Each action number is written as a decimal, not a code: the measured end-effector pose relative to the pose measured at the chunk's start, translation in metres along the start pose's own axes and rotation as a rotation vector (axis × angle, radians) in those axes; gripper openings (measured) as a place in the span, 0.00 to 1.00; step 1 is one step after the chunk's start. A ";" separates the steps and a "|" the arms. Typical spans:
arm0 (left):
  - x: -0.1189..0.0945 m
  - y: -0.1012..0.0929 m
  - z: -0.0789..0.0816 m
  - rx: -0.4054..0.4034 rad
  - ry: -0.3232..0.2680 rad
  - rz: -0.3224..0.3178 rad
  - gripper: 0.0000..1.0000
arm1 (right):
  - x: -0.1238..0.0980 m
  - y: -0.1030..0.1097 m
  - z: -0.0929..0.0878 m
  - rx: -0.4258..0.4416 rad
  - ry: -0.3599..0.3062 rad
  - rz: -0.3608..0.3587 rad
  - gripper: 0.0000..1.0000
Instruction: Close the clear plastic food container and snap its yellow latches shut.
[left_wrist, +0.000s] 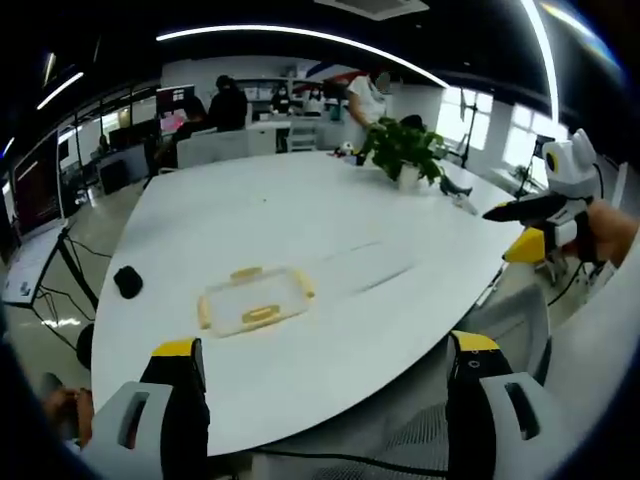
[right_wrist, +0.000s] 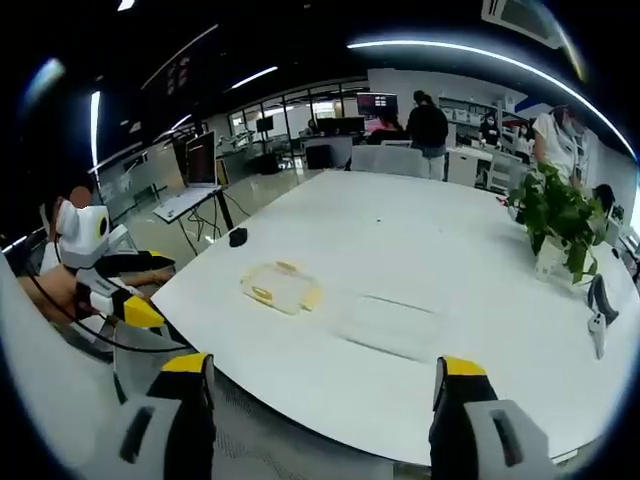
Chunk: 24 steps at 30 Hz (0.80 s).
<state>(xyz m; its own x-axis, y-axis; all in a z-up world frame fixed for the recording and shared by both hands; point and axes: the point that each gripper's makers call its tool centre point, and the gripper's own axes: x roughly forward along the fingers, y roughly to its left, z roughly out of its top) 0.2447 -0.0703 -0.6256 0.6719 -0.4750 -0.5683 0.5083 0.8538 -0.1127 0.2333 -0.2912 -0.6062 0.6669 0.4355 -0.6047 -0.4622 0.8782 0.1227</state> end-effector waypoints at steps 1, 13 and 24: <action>0.000 0.000 0.000 0.000 0.003 0.001 0.99 | -0.001 -0.001 0.002 -0.009 -0.013 -0.008 0.88; 0.000 0.001 0.001 -0.006 -0.001 0.001 0.98 | 0.000 -0.002 0.003 -0.005 -0.016 -0.008 0.89; 0.000 0.001 0.001 -0.013 -0.005 -0.002 0.98 | 0.001 -0.002 0.003 0.009 -0.018 -0.011 0.89</action>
<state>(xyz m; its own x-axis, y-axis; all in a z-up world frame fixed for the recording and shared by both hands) 0.2456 -0.0700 -0.6248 0.6734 -0.4779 -0.5640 0.5029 0.8554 -0.1243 0.2367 -0.2922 -0.6045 0.6822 0.4293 -0.5918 -0.4497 0.8846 0.1233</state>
